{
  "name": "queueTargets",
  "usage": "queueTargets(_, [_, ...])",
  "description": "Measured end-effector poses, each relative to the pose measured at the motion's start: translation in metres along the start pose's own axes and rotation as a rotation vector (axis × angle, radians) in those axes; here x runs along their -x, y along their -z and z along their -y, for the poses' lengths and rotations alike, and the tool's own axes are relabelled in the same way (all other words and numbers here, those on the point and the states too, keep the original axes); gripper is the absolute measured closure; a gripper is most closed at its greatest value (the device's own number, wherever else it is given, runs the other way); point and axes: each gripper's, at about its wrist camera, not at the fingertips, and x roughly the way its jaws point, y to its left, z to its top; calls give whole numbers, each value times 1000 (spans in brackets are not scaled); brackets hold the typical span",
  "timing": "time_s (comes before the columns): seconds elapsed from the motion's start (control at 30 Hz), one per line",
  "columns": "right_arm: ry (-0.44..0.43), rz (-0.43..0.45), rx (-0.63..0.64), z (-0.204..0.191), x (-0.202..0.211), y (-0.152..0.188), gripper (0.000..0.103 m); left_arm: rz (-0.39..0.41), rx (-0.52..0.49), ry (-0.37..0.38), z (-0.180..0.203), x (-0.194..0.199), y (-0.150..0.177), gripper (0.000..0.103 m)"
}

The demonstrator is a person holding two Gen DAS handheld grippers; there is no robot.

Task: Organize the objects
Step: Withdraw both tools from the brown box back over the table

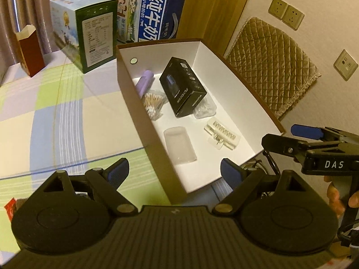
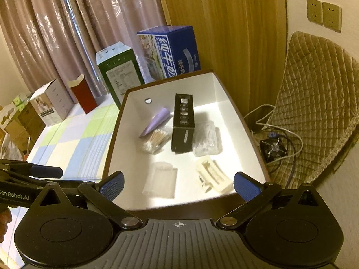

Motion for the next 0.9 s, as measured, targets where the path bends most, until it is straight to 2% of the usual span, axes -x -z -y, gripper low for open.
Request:
queueTargets(0.43, [-10,-33,17,-37,13,28,2,-5,14,-7,-22,34,38,17])
queueTargets(0.9, [-77,-132,76,-96,-3,62,2,-33,78,-55,-68,61,82,17])
